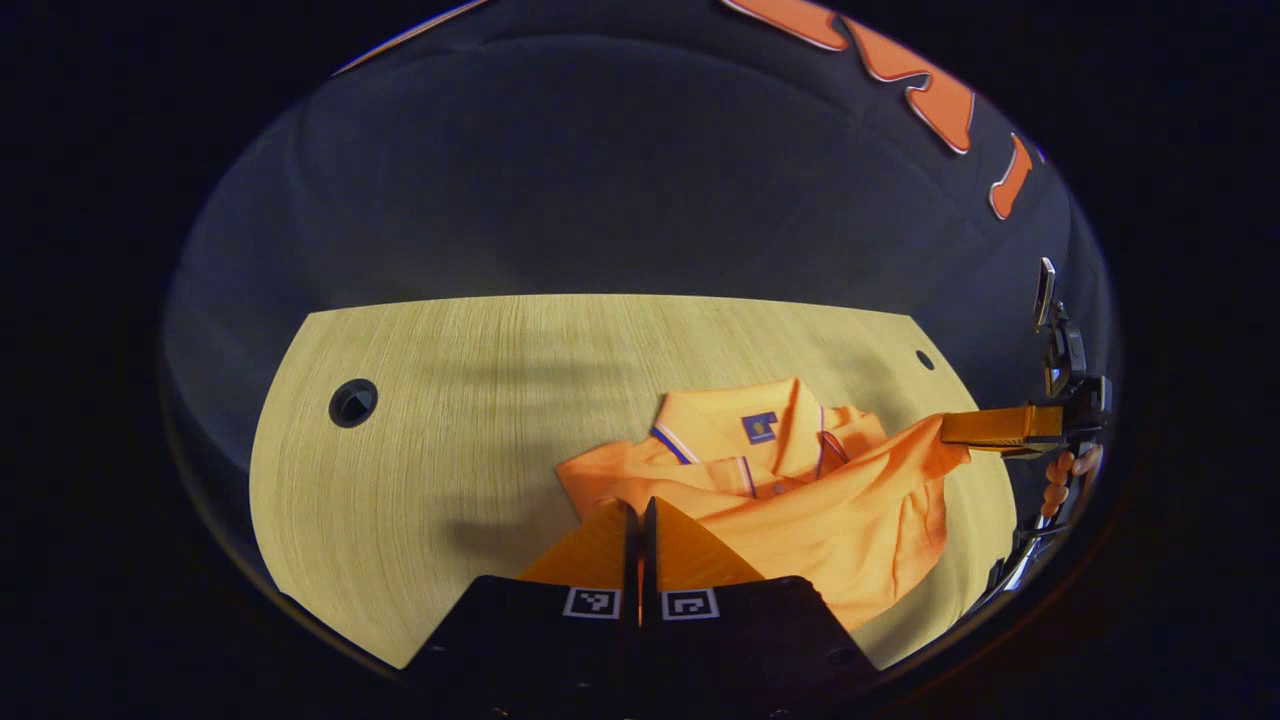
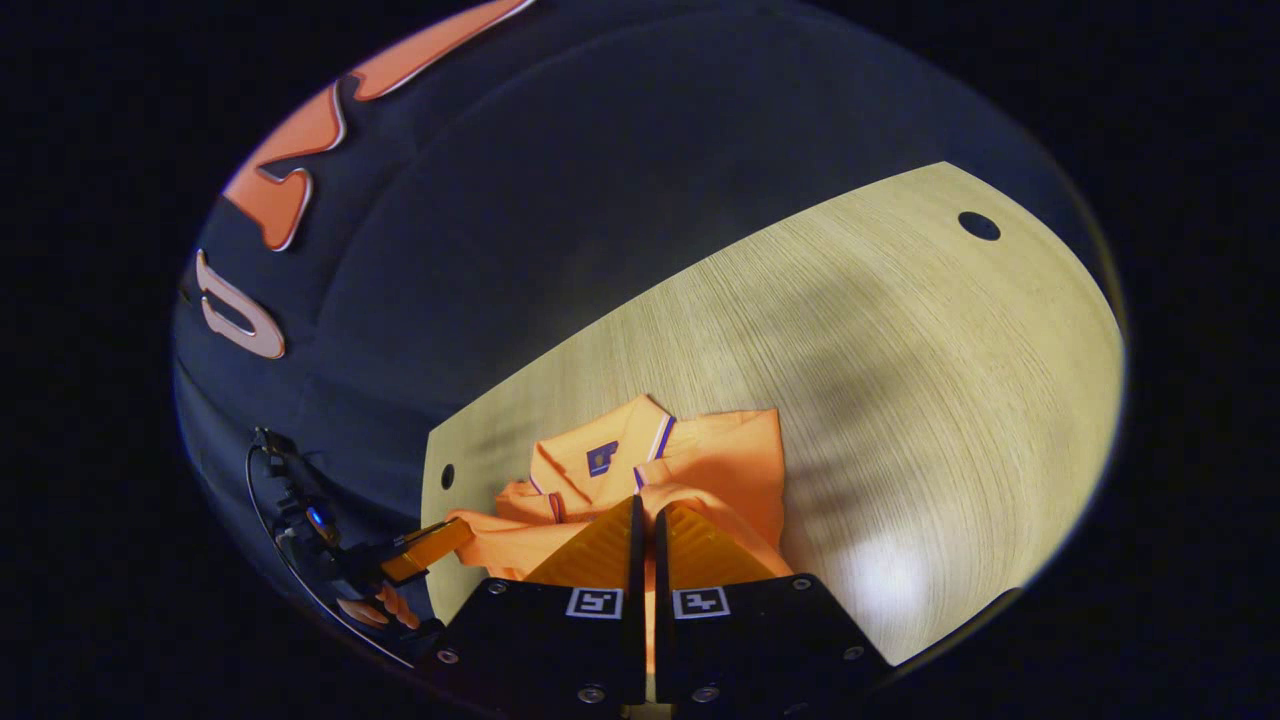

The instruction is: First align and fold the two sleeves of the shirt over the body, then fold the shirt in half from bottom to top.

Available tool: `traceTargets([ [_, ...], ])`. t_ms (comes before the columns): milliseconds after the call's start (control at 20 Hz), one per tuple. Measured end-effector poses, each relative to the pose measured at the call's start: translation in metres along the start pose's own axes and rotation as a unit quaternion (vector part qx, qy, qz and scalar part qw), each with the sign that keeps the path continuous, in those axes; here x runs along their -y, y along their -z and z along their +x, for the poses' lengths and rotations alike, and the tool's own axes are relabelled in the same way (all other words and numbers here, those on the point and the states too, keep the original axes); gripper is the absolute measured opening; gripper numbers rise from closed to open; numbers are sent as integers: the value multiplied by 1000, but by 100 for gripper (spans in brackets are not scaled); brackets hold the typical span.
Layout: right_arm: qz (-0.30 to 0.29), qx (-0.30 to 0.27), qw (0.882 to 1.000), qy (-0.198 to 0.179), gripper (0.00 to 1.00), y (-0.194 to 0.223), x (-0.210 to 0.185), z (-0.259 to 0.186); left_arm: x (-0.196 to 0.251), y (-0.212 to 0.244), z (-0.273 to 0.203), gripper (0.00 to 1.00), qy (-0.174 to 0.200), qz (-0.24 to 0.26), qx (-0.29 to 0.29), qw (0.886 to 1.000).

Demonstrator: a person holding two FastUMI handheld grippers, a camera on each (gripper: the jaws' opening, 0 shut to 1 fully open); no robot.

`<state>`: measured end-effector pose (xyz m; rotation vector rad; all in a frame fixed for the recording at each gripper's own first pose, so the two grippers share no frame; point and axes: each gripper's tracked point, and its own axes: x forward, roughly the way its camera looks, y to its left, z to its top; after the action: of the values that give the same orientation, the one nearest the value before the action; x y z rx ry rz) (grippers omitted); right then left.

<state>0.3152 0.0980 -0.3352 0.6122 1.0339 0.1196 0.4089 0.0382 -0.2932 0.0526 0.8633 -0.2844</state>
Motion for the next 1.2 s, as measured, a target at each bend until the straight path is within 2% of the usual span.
traceTargets([
  [200,23,-7,1000,19,4,-17,14,32,-10,-14,29,0,-5,-10,-2,1000],
  [300,38,-4,998,42,4,-26,29,42,-15,-10,38,1,-12,-17,-9,1000],
  [350,43,-3,998,52,4,-28,36,44,-14,-12,35,3,-10,-21,-8,1000],
  [400,44,-4,997,59,4,-27,39,43,-15,-13,34,11,-12,-26,0,1000],
  [450,41,1,997,60,0,-29,41,40,-17,-14,35,15,-15,-27,3,1000],
  [550,23,22,998,60,47,-37,39,37,-18,-14,27,59,-22,-27,0,999],
  [600,16,32,998,57,66,-41,36,31,-20,-16,21,82,-30,-27,3,999],
  [650,8,40,998,56,85,-48,32,21,-22,-19,13,93,-42,-28,11,999],
  [700,-3,50,997,58,99,-45,29,16,-26,-27,5,96,-56,-24,25,998],
  [950,-64,95,992,51,99,-48,9,-39,-15,-37,-55,99,-78,-21,69,994],
  [1200,-119,135,983,33,98,-28,-15,-101,28,-25,-123,99,-80,-13,114,990],
])
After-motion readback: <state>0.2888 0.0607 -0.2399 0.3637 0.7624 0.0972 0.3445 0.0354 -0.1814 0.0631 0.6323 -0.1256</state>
